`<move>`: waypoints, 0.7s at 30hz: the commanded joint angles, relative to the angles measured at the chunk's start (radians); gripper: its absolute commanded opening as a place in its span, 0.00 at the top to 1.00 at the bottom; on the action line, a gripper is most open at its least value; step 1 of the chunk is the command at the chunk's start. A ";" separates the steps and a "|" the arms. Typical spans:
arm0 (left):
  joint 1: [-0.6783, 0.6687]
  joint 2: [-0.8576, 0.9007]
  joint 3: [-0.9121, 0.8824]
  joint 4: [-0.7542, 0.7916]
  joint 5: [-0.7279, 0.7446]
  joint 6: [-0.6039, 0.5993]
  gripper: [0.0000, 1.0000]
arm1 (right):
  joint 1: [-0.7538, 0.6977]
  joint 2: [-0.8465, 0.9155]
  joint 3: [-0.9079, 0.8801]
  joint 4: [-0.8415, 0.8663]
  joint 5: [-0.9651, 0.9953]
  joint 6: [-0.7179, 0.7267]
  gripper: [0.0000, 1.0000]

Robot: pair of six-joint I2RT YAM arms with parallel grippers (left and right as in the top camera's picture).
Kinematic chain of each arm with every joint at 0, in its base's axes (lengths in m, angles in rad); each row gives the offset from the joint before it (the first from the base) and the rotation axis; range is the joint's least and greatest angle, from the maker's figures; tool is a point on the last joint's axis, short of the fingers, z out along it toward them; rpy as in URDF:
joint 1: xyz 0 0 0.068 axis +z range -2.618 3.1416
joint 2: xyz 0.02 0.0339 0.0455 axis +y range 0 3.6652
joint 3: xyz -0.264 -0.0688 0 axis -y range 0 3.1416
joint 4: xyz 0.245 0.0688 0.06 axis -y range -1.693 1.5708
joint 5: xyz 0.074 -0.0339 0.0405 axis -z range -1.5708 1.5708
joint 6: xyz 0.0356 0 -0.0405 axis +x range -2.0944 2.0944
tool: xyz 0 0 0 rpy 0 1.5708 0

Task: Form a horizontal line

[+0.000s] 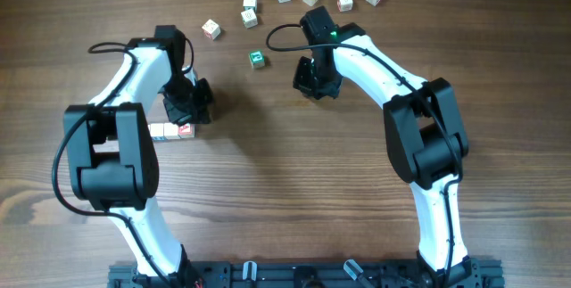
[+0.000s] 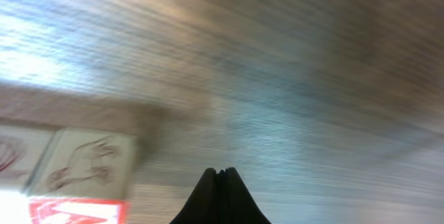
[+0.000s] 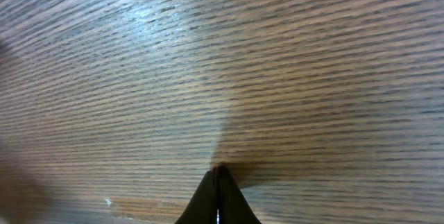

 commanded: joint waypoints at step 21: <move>-0.019 0.012 0.000 -0.019 -0.204 0.020 0.96 | -0.003 0.075 -0.103 0.020 0.076 0.009 0.96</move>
